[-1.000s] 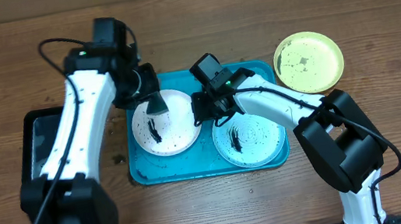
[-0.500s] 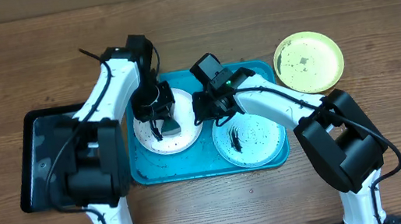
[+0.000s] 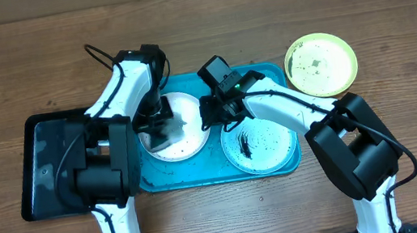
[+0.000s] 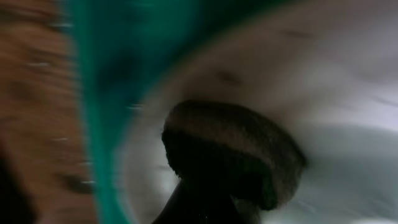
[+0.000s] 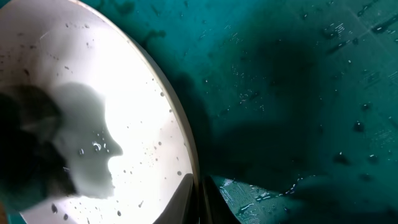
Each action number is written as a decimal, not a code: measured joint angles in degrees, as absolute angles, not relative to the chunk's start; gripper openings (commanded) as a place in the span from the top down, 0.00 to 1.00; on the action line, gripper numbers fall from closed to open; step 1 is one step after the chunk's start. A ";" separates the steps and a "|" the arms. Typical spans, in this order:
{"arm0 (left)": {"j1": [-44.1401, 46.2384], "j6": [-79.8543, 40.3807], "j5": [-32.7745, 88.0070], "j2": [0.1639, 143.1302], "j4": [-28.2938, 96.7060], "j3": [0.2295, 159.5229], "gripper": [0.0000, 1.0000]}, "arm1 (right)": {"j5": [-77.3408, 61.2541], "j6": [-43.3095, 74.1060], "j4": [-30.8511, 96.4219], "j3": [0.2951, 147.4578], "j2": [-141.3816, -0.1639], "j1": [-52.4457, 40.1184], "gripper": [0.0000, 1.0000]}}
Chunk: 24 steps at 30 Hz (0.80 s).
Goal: Clean dirty plates on tray and stack at the side
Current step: 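Scrub the upper white plate with the sponge in the left gripper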
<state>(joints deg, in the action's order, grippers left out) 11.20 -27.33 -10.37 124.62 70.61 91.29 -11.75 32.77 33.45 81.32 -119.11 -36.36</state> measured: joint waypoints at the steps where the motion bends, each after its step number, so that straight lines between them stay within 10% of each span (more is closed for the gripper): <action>1: 11.16 -28.05 -12.84 124.97 71.33 91.46 0.96 | -11.90 32.80 33.41 81.32 -119.11 -36.36 0.96; 10: 11.33 -29.54 -16.27 127.00 74.19 98.37 0.96 | -12.64 32.91 32.91 81.34 -119.13 -36.34 0.96; 24: 10.81 -13.26 18.81 127.02 70.57 103.09 0.96 | -11.57 32.97 33.19 81.32 -119.13 -35.62 0.96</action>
